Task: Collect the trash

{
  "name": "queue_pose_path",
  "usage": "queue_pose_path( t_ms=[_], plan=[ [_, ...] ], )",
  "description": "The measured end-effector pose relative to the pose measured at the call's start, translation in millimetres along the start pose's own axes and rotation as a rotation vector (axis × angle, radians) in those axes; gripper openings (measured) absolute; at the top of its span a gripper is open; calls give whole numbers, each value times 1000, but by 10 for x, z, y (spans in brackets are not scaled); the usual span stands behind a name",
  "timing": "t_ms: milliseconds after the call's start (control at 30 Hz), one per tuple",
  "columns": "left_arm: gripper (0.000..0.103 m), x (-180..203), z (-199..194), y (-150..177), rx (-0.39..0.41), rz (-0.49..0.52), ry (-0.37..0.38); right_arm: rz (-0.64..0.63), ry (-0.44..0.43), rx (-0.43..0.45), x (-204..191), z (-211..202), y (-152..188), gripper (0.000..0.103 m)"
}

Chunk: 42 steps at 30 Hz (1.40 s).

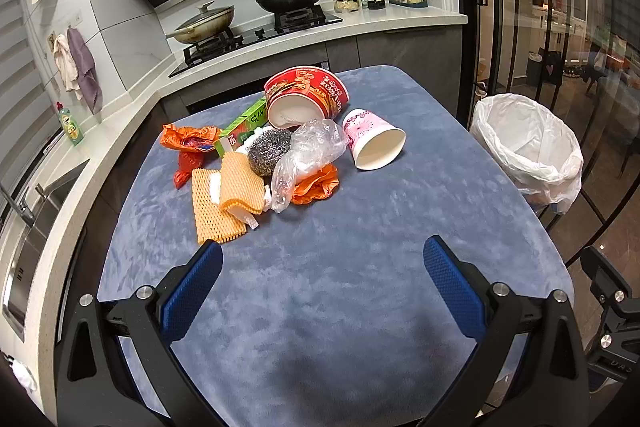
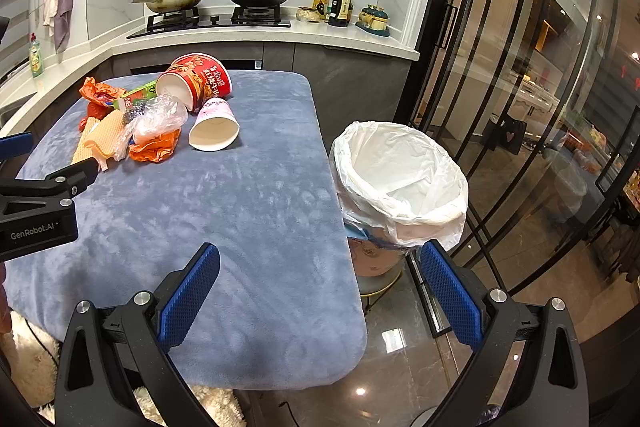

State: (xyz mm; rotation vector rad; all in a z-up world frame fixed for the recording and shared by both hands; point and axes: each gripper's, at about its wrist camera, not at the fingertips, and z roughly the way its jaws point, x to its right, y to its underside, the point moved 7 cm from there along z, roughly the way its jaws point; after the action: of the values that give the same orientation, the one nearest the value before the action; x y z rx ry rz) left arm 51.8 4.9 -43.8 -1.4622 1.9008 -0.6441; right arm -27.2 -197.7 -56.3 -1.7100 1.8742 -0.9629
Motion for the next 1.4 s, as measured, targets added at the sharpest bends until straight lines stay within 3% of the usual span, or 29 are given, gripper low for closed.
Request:
queue_pose_path(
  t_ms=[1400],
  plan=[
    [96, -5, -1, -3, 0, 1, -1, 0, 1, 4, 21, -13, -39, 96]
  ],
)
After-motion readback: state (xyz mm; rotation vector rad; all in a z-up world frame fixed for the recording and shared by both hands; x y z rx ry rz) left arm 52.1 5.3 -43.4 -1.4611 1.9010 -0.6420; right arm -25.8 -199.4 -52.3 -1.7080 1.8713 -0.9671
